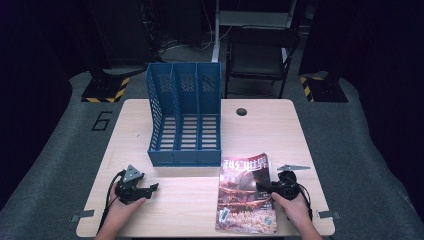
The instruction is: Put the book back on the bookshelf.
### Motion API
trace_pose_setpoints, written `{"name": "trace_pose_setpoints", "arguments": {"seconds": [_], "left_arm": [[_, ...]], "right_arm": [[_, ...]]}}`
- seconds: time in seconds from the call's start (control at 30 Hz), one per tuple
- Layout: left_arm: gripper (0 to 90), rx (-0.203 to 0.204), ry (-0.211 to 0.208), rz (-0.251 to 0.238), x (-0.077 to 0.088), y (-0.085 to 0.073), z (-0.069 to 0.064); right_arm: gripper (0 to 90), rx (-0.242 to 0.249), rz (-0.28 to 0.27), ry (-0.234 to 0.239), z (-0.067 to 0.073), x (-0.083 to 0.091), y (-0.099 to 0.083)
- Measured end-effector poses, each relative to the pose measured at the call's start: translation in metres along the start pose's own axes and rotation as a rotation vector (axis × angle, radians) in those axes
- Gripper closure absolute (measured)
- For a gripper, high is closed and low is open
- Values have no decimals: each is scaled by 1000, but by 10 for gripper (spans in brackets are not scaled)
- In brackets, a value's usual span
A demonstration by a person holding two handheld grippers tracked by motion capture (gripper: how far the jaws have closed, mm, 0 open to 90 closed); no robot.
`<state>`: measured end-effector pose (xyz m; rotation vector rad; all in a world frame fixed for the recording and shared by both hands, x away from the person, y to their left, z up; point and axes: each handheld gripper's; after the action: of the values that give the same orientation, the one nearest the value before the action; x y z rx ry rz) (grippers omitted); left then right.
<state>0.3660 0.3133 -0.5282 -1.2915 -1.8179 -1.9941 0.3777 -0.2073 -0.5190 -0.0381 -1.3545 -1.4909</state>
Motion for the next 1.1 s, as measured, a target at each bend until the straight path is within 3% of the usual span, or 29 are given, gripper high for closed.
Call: {"name": "trace_pose_setpoints", "arguments": {"seconds": [0.27, 0.4, 0.43, 0.5, 0.53, 0.83, 1.1], "left_arm": [[260, -4, -20, 5, -2, 1, -6], [259, -5, -23, -1, -3, 1, -8], [258, -9, -24, 3, -3, 1, -8], [258, -6, -29, -11, -4, 1, -9], [258, -9, -34, 6, -3, 2, -9], [249, 17, -74, -3, -5, 3, -13], [243, 6, -87, 6, -6, 4, -19]], "right_arm": [[839, 17, -19, 0, 3, 2, 1], [873, 49, -14, -35, 9, 2, 2], [876, 81, -14, -50, 10, 2, 2], [880, 100, -12, -66, 13, 3, 3], [882, 103, -20, -69, 14, 3, 3], [885, 79, -54, -57, 15, 6, 1], [885, 118, -92, -74, 22, 10, 1]]}}
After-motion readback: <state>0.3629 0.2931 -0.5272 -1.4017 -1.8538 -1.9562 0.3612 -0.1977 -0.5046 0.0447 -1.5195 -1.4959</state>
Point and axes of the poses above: each handheld gripper's, and its own axes: x roughly backward along the jaws, y roughly out of its top, z roughly to its left, and after that the axes turned 7 degrees about x, right-handed
